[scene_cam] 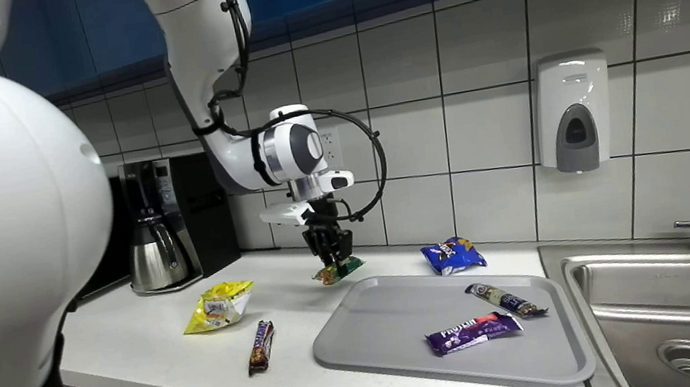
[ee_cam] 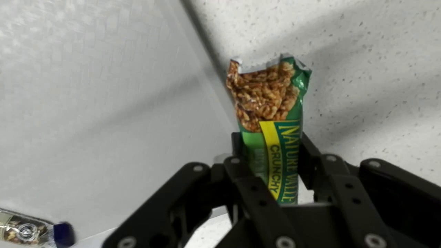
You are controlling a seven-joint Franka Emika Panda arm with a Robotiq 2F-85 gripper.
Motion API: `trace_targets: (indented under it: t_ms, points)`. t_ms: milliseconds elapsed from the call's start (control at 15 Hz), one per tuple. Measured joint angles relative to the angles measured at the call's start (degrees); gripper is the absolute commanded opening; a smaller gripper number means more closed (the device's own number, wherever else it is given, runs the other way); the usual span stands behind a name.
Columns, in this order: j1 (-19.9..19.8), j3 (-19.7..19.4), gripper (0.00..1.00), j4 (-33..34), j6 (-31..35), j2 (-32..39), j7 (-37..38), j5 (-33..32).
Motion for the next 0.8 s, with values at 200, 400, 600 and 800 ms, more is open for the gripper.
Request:
trace_targets:
  t_ms: [200,400,600,800]
  points:
    - [1.0,1.1,0.13,-0.2,-0.1,0.0,0.9,0.0]
    - [1.8,2.1,0.13,-0.4,-0.1,0.0,1.7,0.0]
    - [2.2,3.1,0.13,-0.7,-0.1,0.1,2.4,0.0]
    - [2.6,3.7,0.13,-0.8,-0.1,0.5,2.7,0.0]
